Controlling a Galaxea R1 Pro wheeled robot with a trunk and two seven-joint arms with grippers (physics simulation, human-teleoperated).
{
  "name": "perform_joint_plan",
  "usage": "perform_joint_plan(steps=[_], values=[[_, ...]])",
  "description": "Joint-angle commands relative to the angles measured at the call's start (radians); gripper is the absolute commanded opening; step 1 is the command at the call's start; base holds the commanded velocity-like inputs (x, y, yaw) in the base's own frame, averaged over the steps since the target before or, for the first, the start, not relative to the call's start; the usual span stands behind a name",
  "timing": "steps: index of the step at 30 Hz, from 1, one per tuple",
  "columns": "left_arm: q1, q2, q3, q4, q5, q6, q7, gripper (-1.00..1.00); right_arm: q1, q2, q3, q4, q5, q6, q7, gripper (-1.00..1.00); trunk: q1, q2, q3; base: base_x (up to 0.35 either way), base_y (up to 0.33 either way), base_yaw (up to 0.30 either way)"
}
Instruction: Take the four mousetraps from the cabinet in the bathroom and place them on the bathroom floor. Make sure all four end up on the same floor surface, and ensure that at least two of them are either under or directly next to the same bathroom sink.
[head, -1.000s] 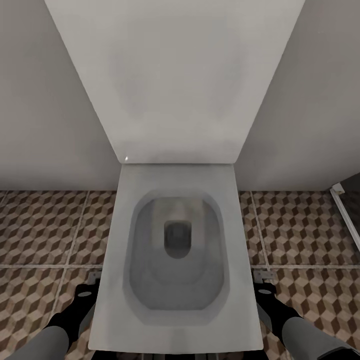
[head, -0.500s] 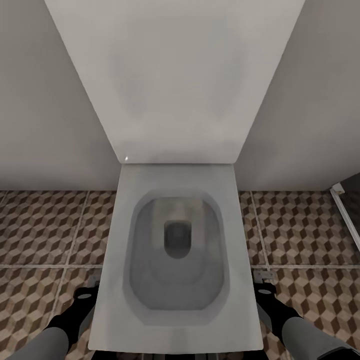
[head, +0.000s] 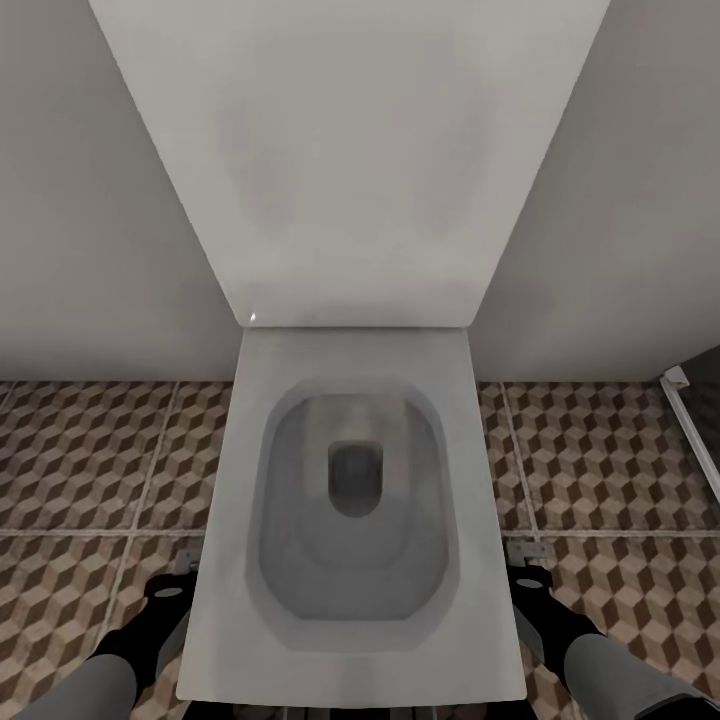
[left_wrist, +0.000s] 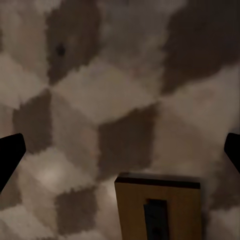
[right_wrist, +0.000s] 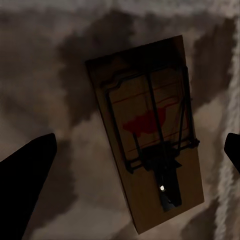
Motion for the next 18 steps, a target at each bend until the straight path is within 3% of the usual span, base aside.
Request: perform_joint_plan(steps=[1,18], values=[[0.000,0.000,-0.002,-0.003,0.005,0.005,0.003,1.00,0.000,-0.001,0.008,-0.002,-0.007,0.005,-0.006,1.00,0.000,0.000,-0.001,0.000,0.000,0.000],[0.000,0.001,-0.001,-0.012,0.005,0.003,0.003,1.00,0.000,-0.001,0.008,-0.002,-0.006,0.005,-0.006,1.00,0.000,0.000,-0.001,0.000,0.000,0.000]])
